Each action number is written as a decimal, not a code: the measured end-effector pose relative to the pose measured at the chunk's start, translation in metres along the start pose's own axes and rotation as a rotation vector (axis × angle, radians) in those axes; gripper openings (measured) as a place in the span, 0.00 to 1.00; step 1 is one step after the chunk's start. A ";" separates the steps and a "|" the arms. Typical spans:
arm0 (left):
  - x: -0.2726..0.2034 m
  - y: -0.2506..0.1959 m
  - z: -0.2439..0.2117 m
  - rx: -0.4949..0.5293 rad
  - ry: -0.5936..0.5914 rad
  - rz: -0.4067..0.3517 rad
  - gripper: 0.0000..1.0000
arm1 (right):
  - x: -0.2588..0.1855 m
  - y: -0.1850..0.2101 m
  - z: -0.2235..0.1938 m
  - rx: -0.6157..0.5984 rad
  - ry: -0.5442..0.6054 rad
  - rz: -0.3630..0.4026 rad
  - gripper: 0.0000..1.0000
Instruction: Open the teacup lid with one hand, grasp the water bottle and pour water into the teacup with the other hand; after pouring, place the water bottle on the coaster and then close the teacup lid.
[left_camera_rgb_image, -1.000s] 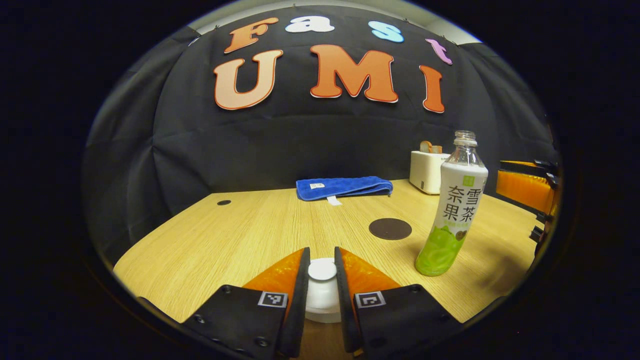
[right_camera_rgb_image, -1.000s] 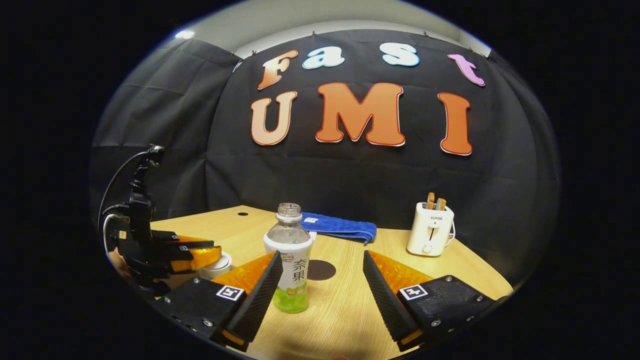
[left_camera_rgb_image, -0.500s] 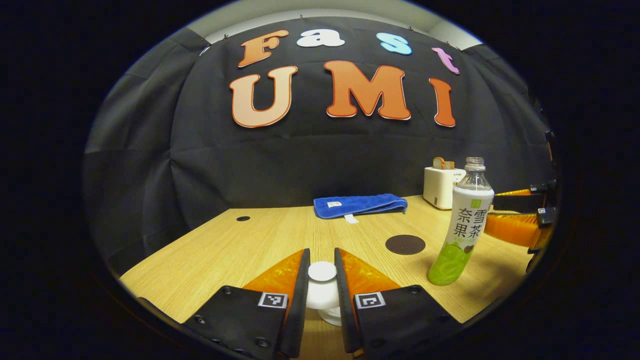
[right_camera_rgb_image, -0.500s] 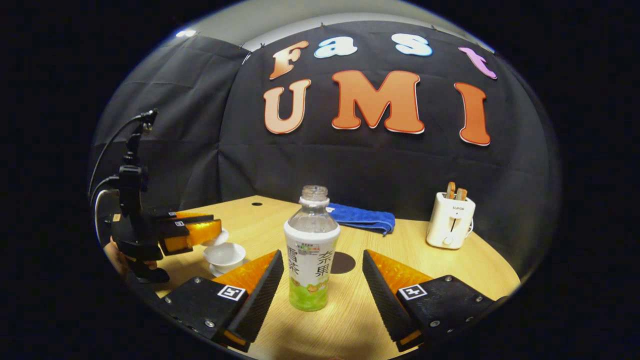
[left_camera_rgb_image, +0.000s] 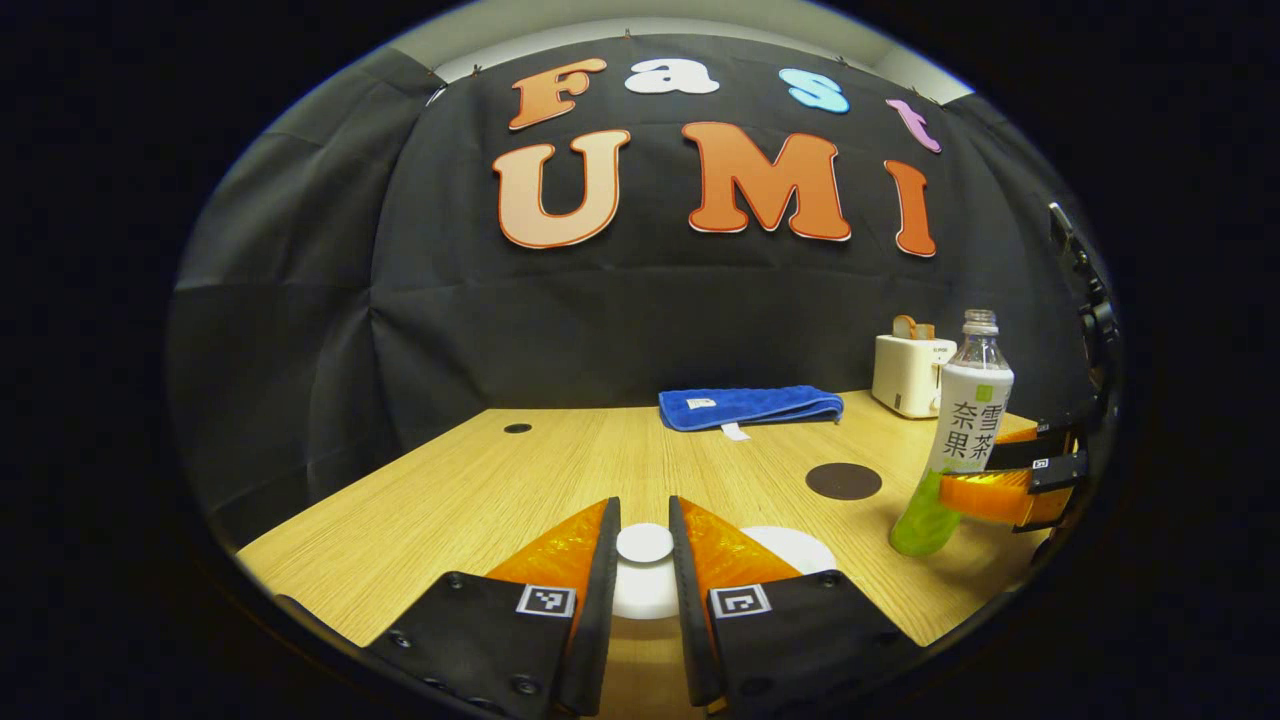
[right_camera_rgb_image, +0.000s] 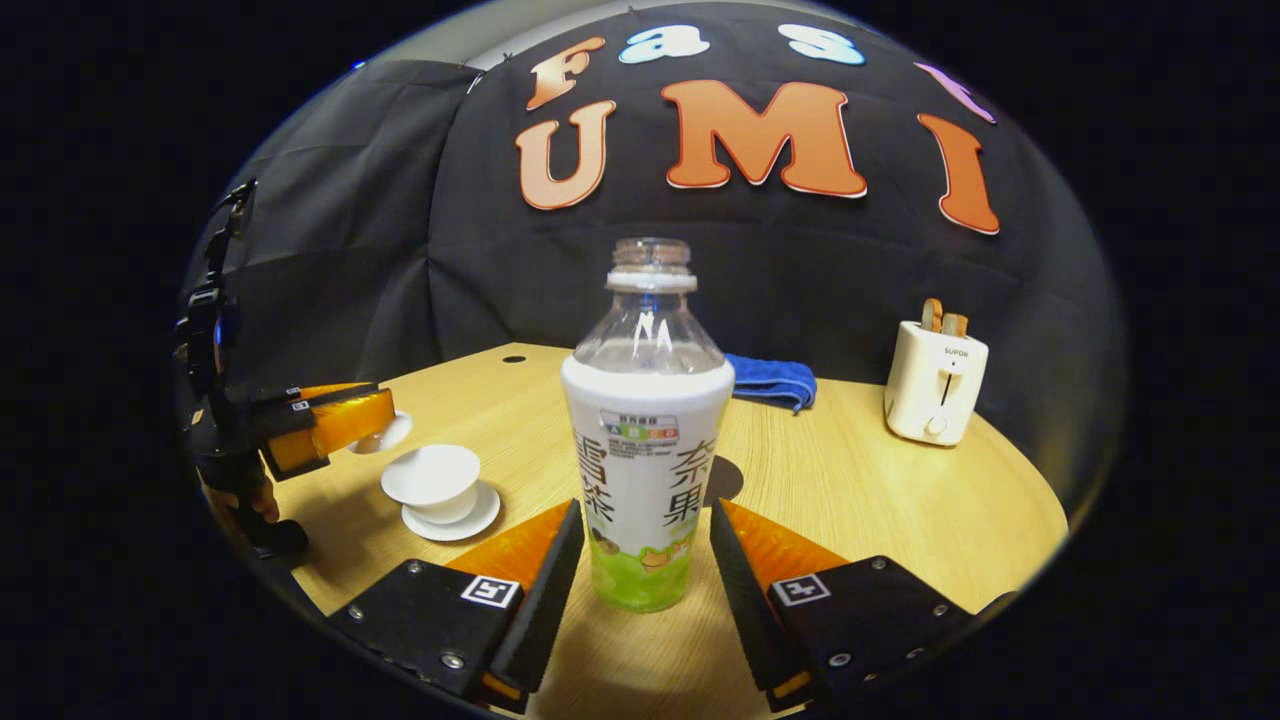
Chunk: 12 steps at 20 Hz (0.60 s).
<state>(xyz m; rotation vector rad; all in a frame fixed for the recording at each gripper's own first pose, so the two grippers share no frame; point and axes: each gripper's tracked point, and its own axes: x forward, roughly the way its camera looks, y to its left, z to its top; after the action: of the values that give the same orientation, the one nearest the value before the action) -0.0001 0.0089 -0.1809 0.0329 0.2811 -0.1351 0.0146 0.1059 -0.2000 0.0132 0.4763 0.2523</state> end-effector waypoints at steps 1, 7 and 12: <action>-0.001 0.002 -0.002 0.000 0.000 0.005 0.33 | 0.003 0.001 -0.001 0.000 0.005 -0.001 0.73; -0.002 0.007 -0.005 -0.009 0.000 0.011 0.36 | 0.006 0.008 0.000 -0.008 0.000 0.009 0.64; -0.003 0.012 -0.004 -0.021 -0.005 0.012 0.35 | 0.005 0.006 0.010 -0.179 -0.012 -0.047 0.64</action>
<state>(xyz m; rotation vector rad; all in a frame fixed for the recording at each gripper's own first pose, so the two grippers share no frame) -0.0026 0.0217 -0.1841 0.0138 0.2768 -0.1205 0.0220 0.1134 -0.1935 -0.1709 0.4404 0.2478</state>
